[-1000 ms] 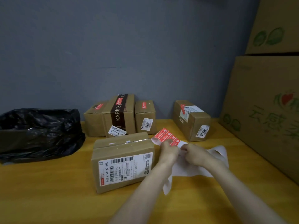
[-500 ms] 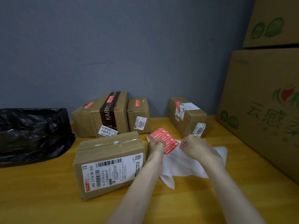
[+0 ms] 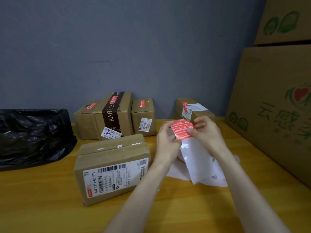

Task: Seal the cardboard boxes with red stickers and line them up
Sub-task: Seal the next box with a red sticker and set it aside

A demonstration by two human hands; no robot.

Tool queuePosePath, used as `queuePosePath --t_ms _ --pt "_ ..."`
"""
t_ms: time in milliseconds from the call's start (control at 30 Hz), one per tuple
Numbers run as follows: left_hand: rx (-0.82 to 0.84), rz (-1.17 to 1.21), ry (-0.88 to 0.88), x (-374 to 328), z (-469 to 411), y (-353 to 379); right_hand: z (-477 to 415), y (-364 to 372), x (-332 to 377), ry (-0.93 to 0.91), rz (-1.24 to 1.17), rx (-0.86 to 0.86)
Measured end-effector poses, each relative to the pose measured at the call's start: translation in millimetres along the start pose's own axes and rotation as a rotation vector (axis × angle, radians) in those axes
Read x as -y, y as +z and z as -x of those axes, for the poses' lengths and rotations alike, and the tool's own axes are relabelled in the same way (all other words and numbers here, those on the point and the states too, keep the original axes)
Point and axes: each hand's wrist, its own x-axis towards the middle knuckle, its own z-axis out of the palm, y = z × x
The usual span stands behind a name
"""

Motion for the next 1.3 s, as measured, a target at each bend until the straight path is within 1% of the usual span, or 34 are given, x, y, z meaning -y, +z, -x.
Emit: queuePosePath --t_ms 100,133,233,300,633,833,900,967,1033,1100,1200,1300 --pt "-0.05 0.067 -0.01 0.9 -0.2 1.3 3.4 -2.0 7.6 -0.185 0.094 -0.203" --pt "-0.08 0.099 -0.023 2.3 -1.1 1.4 3.7 -2.8 11.2 -0.235 0.08 -0.198" --pt "-0.142 0.147 -0.07 3.7 -1.4 1.5 6.5 -5.0 19.1 -0.307 0.021 -0.018" --pt "-0.152 0.144 -0.048 6.2 0.2 1.0 8.7 -3.1 21.4 -0.326 0.048 0.058" --pt "-0.186 0.112 0.045 14.1 -4.7 -1.9 12.1 -2.4 22.4 -0.277 0.092 0.188" --pt "-0.205 0.059 0.065 21.0 -8.6 -3.9 14.9 0.2 26.1 -0.311 0.197 0.15" --pt "-0.223 0.046 0.066 21.6 -9.6 -3.9 15.2 0.1 25.6 -0.298 0.186 0.123" --pt "-0.265 -0.018 0.075 20.5 -10.5 -2.8 14.4 0.9 24.1 -0.254 0.153 0.06" --pt "-0.297 -0.103 0.113 18.4 -10.0 -1.0 12.9 1.8 21.1 -0.195 0.126 -0.059" --pt "-0.265 -0.212 0.122 18.6 -8.6 -0.7 11.6 1.1 18.8 -0.148 0.115 -0.169" --pt "-0.201 -0.377 0.058 23.9 -7.8 -4.0 11.5 -1.7 18.9 -0.112 0.096 -0.308" --pt "-0.233 -0.474 -0.026 28.3 -8.6 -7.2 12.4 -6.9 22.5 -0.068 0.031 -0.463"
